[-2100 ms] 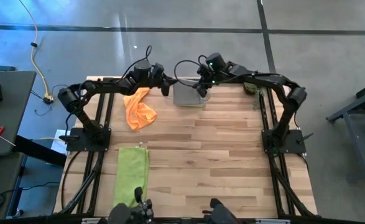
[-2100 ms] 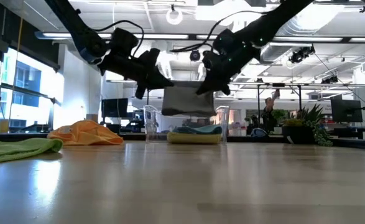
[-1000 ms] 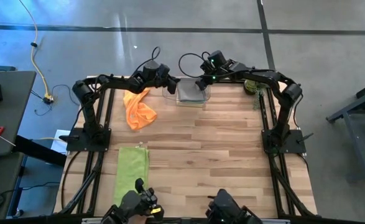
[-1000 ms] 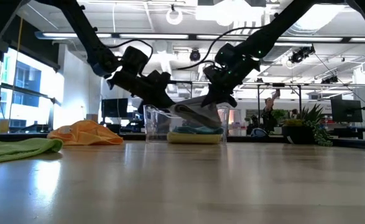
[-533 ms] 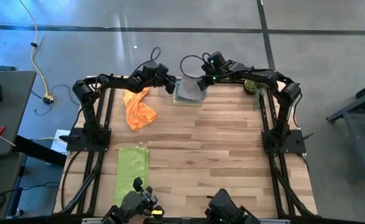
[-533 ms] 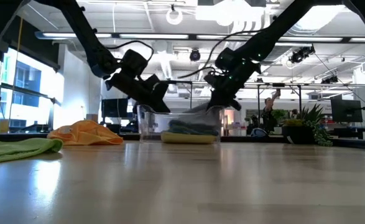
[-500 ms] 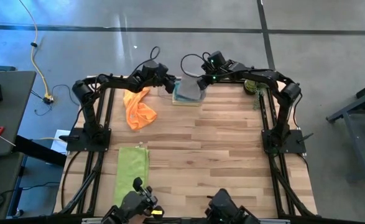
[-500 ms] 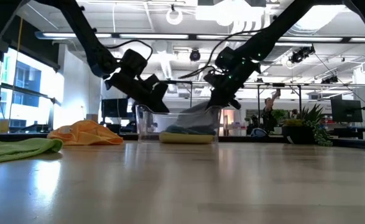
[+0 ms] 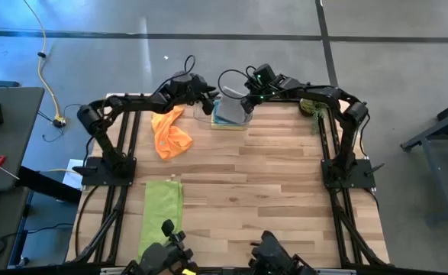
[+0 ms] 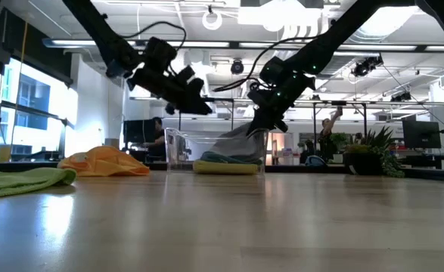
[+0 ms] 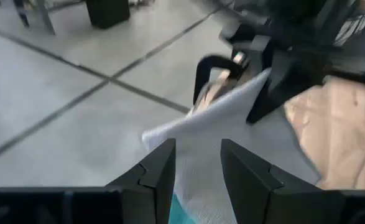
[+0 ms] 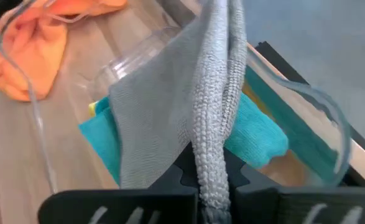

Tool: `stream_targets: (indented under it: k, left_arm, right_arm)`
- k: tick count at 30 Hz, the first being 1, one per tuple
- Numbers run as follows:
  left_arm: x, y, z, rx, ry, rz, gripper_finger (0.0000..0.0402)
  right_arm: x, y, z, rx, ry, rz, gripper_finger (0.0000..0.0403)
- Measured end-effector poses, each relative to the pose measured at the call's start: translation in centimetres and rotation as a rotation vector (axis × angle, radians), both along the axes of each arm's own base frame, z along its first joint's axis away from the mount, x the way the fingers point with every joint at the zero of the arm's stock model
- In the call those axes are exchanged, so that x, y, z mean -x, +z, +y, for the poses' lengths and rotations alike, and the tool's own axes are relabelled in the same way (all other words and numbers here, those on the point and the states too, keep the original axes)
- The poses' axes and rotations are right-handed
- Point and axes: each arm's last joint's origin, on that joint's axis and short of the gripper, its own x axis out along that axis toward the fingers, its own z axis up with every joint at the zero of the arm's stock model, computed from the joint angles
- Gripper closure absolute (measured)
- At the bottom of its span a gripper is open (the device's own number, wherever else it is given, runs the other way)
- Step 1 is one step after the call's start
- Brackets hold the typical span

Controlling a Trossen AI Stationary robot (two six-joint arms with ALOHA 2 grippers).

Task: Fold microfiber towels
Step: Stack the gray towel on top of the blue towel in the transparent bin

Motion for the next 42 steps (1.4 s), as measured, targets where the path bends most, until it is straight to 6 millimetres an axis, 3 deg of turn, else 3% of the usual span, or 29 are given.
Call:
stream_targets:
  k: [6,11,19,23,29,36,42]
  left_arm:
    - [0.6,1.9,-0.9,-0.006,-0.051,-0.007,0.0334]
    - [1.3,2.2,-1.3,-0.034,-0.071,0.007,0.039]
    - [3.8,3.8,-1.5,-0.019,-0.066,-0.03,0.0399]
    - [4.3,3.7,-1.5,0.012,-0.06,-0.015,0.04]
    - [4.2,3.2,-1.5,0.039,-0.066,0.003,0.0401]
    - [4.2,3.3,-1.4,0.023,-0.052,-0.001,0.0401]
    - [4.2,3.3,-1.4,0.022,-0.049,0.0,0.0401]
  right_arm:
    - [-0.8,1.4,0.1,0.012,0.103,-0.077,0.0403]
    - [-1.4,2.9,-0.1,-0.012,0.182,-0.167,0.0403]
    - [-1.7,4.0,0.1,-0.149,0.235,-0.267,0.0403]
    - [-1.5,3.7,0.3,-0.216,0.201,-0.245,0.0403]
    - [-1.7,1.4,-0.3,-0.27,0.179,-0.192,0.0403]
    - [-1.8,0.5,-0.5,-0.202,0.161,-0.134,0.04]
    - [-1.6,0.3,-0.8,-0.106,0.106,-0.055,0.034]
